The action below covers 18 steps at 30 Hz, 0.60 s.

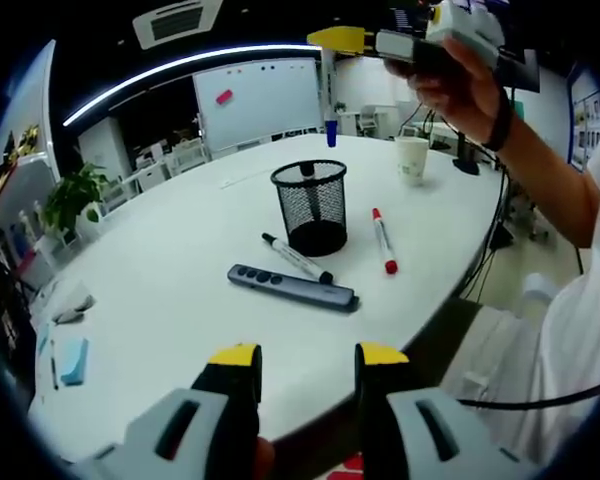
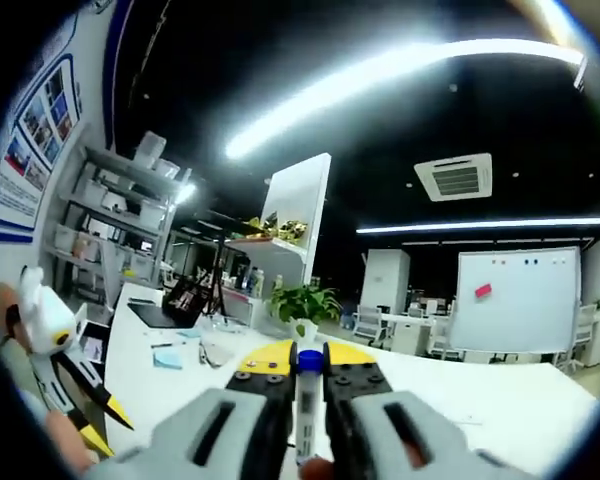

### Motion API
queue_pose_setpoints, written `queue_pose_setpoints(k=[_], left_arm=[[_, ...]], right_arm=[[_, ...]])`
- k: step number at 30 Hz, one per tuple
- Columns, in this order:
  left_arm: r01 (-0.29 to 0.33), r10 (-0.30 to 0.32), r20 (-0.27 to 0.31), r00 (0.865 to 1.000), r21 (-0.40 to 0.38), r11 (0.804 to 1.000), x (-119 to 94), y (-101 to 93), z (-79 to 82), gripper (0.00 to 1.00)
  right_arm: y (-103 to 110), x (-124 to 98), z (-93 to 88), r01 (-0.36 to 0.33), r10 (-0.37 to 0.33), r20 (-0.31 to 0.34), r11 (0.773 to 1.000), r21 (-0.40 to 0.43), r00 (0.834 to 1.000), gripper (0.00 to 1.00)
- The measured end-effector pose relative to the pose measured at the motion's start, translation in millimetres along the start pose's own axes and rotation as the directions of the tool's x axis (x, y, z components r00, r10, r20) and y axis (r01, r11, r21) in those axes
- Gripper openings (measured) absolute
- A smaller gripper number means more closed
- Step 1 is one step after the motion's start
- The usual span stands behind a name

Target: Place the scattered laser pointers and whiteboard markers into the pen holder and stack the scattered paper cups together

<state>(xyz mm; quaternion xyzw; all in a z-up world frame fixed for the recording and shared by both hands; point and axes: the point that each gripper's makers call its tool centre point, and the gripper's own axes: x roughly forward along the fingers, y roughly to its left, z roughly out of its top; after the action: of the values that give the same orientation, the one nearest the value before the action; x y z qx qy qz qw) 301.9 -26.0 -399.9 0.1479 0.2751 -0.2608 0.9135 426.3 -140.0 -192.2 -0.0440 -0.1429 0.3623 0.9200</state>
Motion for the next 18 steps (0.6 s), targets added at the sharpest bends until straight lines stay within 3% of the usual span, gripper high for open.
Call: queue_pose_setpoints(k=[18], left_arm=[[0.008, -0.008, 0.003, 1.000, -0.005, 1.000, 2.4, -3.7, 1.0, 0.38]], right_arm=[[12.6, 2.4, -22.8, -0.033, 0.035, -0.050, 0.999, 0.029, 0.998, 0.10]])
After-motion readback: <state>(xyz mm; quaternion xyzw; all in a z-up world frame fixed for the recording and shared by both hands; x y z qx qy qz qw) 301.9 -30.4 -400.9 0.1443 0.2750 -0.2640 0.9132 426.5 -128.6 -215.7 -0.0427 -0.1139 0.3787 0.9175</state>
